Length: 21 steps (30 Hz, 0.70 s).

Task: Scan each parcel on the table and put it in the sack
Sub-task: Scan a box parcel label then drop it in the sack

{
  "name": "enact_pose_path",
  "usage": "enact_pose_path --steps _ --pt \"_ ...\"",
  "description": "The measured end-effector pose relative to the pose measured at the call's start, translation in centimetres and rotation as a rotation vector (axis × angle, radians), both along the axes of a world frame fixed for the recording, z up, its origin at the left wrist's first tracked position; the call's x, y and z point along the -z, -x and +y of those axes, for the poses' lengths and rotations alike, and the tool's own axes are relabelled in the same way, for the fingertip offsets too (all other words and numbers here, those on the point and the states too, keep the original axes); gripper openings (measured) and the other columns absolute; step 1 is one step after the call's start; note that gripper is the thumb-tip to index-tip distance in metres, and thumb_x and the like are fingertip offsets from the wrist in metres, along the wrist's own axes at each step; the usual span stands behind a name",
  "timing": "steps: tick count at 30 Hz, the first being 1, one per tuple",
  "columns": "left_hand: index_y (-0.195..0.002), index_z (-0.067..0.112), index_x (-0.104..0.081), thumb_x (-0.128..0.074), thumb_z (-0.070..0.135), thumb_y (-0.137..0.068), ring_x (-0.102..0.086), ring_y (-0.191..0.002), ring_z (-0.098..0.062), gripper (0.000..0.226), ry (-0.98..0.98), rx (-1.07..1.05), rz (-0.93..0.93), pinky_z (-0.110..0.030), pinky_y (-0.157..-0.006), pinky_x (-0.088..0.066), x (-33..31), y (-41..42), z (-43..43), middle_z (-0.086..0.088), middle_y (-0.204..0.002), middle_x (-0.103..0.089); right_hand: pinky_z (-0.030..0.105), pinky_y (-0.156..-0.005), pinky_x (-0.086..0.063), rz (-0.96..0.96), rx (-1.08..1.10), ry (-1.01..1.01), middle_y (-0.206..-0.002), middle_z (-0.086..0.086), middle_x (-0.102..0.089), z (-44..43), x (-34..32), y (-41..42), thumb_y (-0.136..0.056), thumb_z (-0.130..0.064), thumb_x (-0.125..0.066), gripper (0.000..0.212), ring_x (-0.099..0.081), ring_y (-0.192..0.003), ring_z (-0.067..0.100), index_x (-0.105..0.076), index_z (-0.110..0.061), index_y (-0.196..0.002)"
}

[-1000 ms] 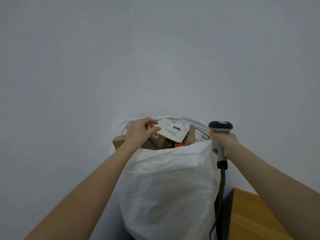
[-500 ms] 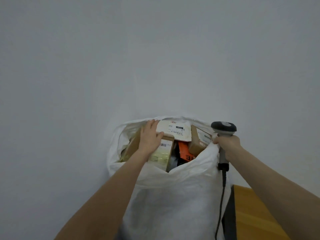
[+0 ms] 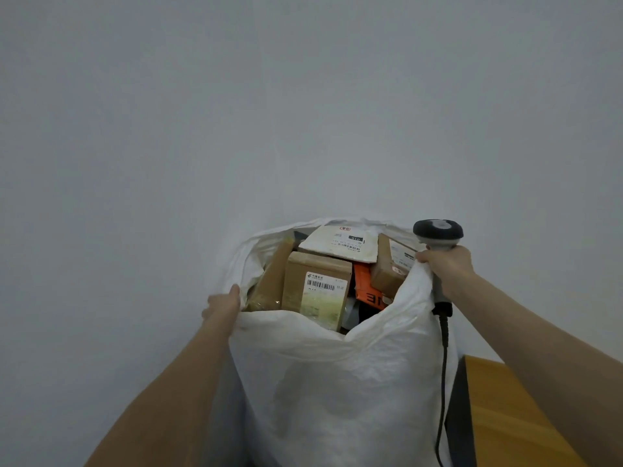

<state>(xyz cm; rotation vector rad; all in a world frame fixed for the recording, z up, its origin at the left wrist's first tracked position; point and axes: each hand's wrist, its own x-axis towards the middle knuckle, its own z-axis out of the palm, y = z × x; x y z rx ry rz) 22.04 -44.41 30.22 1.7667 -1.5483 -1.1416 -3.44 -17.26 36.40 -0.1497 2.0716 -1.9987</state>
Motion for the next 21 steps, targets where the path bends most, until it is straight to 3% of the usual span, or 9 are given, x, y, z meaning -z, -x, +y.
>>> enact_pose_path --steps 2,4,7,11,14,16,18,21 --pt "-0.144 0.009 -0.035 -0.049 0.057 -0.091 -0.042 -0.127 -0.042 0.073 -0.231 0.027 0.269 -0.054 -0.097 -0.04 1.8 -0.5 0.2 -0.016 -0.144 -0.039 0.036 -0.074 -0.047 0.009 0.006 -0.003 -0.099 0.013 -0.062 -0.2 0.1 -0.3 -0.08 -0.002 -0.073 0.029 -0.06 -0.088 0.03 -0.058 -0.003 -0.104" --pt "-0.142 0.012 -0.037 -0.05 0.06 -0.09 -0.048 -0.123 -0.038 0.072 -0.326 0.068 0.465 -0.049 -0.091 -0.048 2.3 -0.7 0.1 -0.014 -0.14 -0.045 0.035 -0.073 -0.045 0.02 0.016 -0.014 -0.099 0.012 -0.061 -0.3 0.1 -0.5 -0.08 -0.003 -0.073 0.03 -0.059 -0.088 0.029 -0.058 -0.003 -0.106" --pt "-0.134 -0.001 -0.047 -0.064 0.044 -0.088 -0.057 -0.113 -0.036 0.067 -0.148 0.049 0.551 -0.043 -0.094 -0.049 0.3 -0.4 -1.5 -0.017 -0.127 -0.056 0.035 -0.073 -0.045 0.045 0.031 -0.038 -0.098 0.012 -0.061 -0.5 0.1 -0.6 -0.08 -0.003 -0.073 0.031 -0.058 -0.087 0.028 -0.059 -0.003 -0.108" --pt "-0.103 -0.006 -0.063 -0.074 0.019 -0.083 -0.064 -0.09 -0.031 0.034 0.186 0.088 0.61 -0.034 -0.079 -0.051 -7.7 1.1 -3.2 -0.014 -0.092 -0.063 0.037 -0.079 -0.049 0.076 0.026 -0.077 -0.098 0.012 -0.061 -1.2 -0.1 -1.0 -0.081 -0.002 -0.07 0.032 -0.058 -0.09 0.029 -0.06 -0.002 -0.111" --pt "-0.092 -0.004 -0.066 -0.069 0.015 -0.085 -0.065 -0.089 -0.033 0.02 0.343 0.119 0.554 -0.038 -0.082 -0.052 -11.2 1.6 -3.3 -0.014 -0.081 -0.064 0.037 -0.077 -0.048 0.095 0.085 -0.08 -0.092 0.012 -0.061 -1.2 -1.5 -0.7 -0.08 -0.001 -0.067 0.027 -0.056 -0.085 0.029 -0.06 -0.004 -0.105" --pt "-0.088 -0.001 -0.066 -0.064 0.02 -0.088 -0.064 -0.097 -0.038 0.021 0.411 0.126 0.452 -0.039 -0.081 -0.051 -11.1 1.6 -3.3 -0.018 -0.091 -0.066 0.036 -0.072 -0.048 0.101 0.1 -0.054 -0.08 0.009 -0.058 -1.0 -2.0 -0.2 -0.078 0.0 -0.065 0.027 -0.056 -0.08 0.028 -0.062 -0.005 -0.105" --pt "-0.114 -0.006 -0.059 -0.061 0.024 -0.09 -0.059 -0.108 -0.039 0.038 0.436 0.188 0.203 -0.04 -0.087 -0.049 -10.6 1.7 -3.1 -0.024 -0.117 -0.061 0.035 -0.071 -0.046 0.105 0.08 -0.083 -0.078 0.009 -0.058 -0.7 -1.8 -0.2 -0.078 0.0 -0.065 0.027 -0.056 -0.077 0.028 -0.063 -0.004 -0.105" --pt "-0.124 -0.004 -0.054 -0.061 0.02 -0.088 -0.058 -0.111 -0.038 0.044 0.574 0.264 -0.09 -0.04 -0.089 -0.048 -12.7 1.9 -3.0 -0.022 -0.123 -0.059 0.036 -0.069 -0.046 0.146 0.049 -0.14 -0.078 0.012 -0.058 -0.6 -2.2 -0.2 -0.077 0.001 -0.063 0.024 -0.055 -0.075 0.029 -0.063 -0.004 -0.1"
